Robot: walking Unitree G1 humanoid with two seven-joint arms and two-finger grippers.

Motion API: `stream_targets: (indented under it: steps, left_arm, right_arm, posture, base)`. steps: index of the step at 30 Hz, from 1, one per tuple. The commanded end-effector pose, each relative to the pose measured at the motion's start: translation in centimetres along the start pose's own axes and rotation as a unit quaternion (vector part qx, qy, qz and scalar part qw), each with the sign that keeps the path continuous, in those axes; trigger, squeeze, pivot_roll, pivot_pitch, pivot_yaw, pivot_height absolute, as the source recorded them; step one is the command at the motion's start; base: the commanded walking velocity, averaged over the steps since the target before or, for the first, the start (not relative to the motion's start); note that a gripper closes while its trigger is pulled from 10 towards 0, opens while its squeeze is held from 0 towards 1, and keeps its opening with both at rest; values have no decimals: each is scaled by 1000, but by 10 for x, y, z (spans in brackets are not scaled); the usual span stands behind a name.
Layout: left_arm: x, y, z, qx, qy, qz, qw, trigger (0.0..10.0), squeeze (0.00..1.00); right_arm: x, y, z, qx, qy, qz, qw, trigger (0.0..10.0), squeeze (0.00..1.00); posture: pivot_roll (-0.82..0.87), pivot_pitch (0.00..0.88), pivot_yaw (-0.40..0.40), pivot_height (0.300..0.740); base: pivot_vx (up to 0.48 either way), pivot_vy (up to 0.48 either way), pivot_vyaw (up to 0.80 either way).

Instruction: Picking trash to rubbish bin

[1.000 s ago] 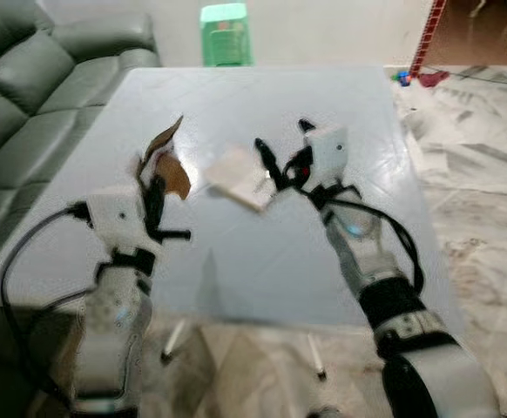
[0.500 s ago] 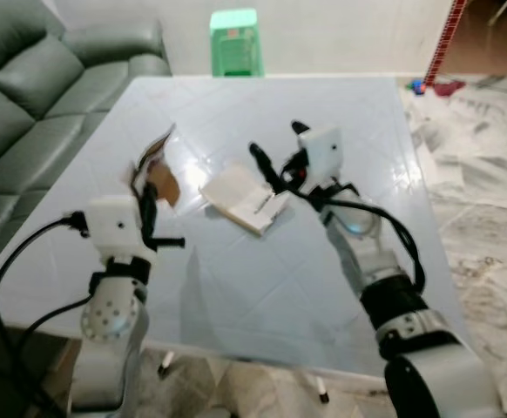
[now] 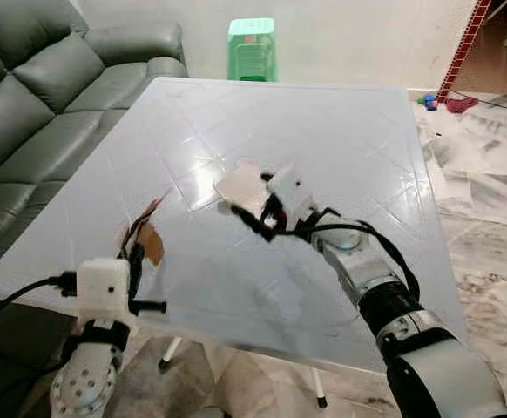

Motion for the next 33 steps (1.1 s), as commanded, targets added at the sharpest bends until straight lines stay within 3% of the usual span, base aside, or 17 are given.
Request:
stream_targets:
  steps: [1, 14, 17, 26, 27, 28, 33]
  left_arm:
    - [2, 1, 5, 1, -8, 0, 1000, 0, 0]
    - [3, -8, 10, -15, -15, -11, 1000, 0, 0]
    - [1, -9, 11, -19, -16, -13, 1000, 0, 0]
    - [4, -9, 11, -22, -16, -13, 1000, 0, 0]
    - [4, -9, 11, -23, -16, -13, 1000, 0, 0]
    - [4, -9, 12, -25, -17, -12, 999, 0, 0]
    - [4, -10, 12, -28, -17, -11, 999, 0, 0]
  right_arm:
    - [5, -2, 5, -11, 7, 0, 1000, 10000, 0]
    - [7, -9, -14, -9, 73, -52, 996, 10000, 0]
    - [2, 0, -37, 4, 115, -41, 993, 10000, 0]
    - [-4, 13, -58, 35, 155, -19, 987, 9804, 0]
    - [-4, 14, -59, 38, 156, -17, 987, 3176, 0]
    - [-4, 17, -60, 52, 154, -8, 987, 0, 0]
    - [-1, 33, -55, 90, 130, 45, 986, 0, 0]
  posture:
    - [153, 108, 18, 740]
    - [161, 111, 11, 740]
    - [163, 109, 10, 740]
    - [165, 109, 10, 740]
    - [164, 109, 10, 740]
    - [165, 108, 9, 740]
    - [163, 109, 9, 740]
  base:
    - [0, 0, 0]
    - [0, 0, 0]
    - [0, 0, 0]
    - [0, 0, 0]
    - [0, 0, 0]
    - [0, 0, 0]
    - [0, 0, 0]
Point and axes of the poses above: a point about 5 cm out from each wrist's last joint towards the gripper, its own x axis pointing out of the wrist towards the gripper, its own z axis along the axis of the wrist's last joint, y = z × x, the point moved 4 cm from there along x, pointing out of the wrist towards the gripper, and after that the axes turned 1 degree about x, right-handed, at the moved point
